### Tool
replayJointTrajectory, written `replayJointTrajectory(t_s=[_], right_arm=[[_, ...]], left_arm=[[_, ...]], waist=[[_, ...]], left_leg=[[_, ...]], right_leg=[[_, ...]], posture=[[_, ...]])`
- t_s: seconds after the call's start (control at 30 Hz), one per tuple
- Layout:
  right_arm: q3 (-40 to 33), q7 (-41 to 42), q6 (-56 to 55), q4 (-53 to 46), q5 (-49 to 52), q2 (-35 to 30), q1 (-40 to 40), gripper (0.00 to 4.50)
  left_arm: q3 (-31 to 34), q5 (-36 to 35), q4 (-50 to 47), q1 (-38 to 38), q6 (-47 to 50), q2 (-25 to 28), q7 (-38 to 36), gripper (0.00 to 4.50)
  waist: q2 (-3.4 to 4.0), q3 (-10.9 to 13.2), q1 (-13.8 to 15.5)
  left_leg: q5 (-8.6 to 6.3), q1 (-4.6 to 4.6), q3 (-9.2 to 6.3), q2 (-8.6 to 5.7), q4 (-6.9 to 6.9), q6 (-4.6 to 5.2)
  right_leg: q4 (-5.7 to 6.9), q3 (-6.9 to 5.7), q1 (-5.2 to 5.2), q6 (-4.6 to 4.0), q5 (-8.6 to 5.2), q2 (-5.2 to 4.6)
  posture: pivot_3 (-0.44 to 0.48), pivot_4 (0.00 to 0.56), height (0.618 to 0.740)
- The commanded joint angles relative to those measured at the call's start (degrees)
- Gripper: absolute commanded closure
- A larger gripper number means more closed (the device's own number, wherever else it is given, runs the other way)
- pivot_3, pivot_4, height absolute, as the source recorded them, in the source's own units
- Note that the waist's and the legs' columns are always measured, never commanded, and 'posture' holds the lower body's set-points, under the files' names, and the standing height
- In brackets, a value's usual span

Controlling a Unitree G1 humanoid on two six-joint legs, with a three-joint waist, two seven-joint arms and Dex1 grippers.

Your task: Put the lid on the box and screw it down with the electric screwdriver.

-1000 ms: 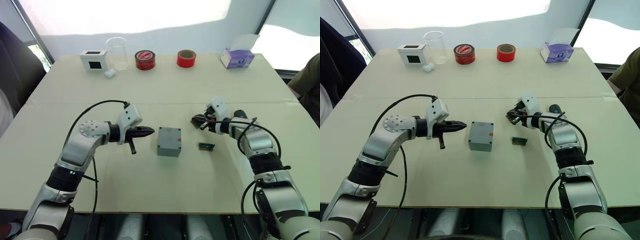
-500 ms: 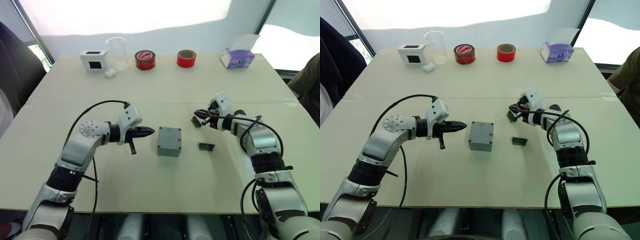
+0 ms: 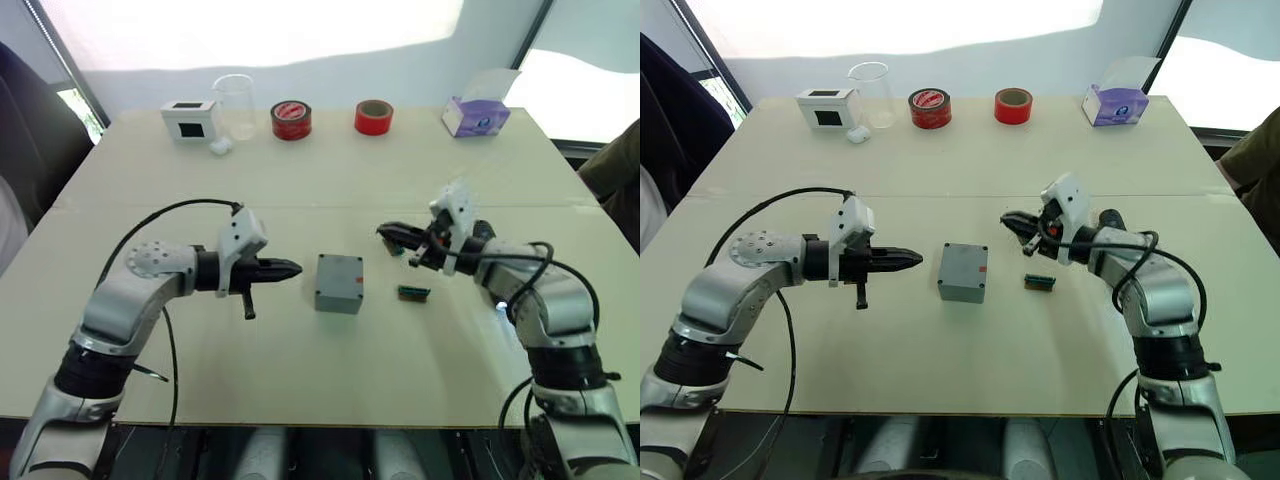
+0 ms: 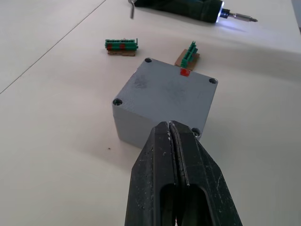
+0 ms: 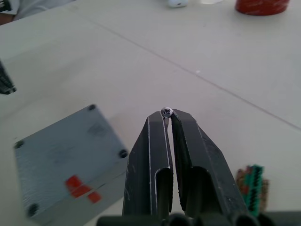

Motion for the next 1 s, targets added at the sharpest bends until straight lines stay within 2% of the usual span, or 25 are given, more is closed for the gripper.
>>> replayJointTrajectory(t_s=[0.03,1.0], right_arm=[[0.2,-1.8,1.4,-4.5,1.4,0.4,1.1,4.46],[4.7,-3.8,0.1,-1.6,-0.4,1.1,0.5,4.46]], left_arm=[[0.5,-1.0,-1.4,-0.6,0.1,0.1,0.5,4.50],[-1.1,0.1,-0.2,-0.4,-1.3,-0.8,2.7,4.50]], waist=[[0.00,0.0,0.0],[0.00,0.0,0.0]], left_leg=[[0.00,0.01,0.00,0.00,0.00,0.00],[0.00,0.02,0.00,0.00,0.00,0.00]], right_leg=[[0.02,0.00,0.00,0.00,0.00,0.00],[0.02,-0.01,0.00,0.00,0.00,0.02]], posture=[[0.000,0.150,0.740],[0.000,0.150,0.740]])
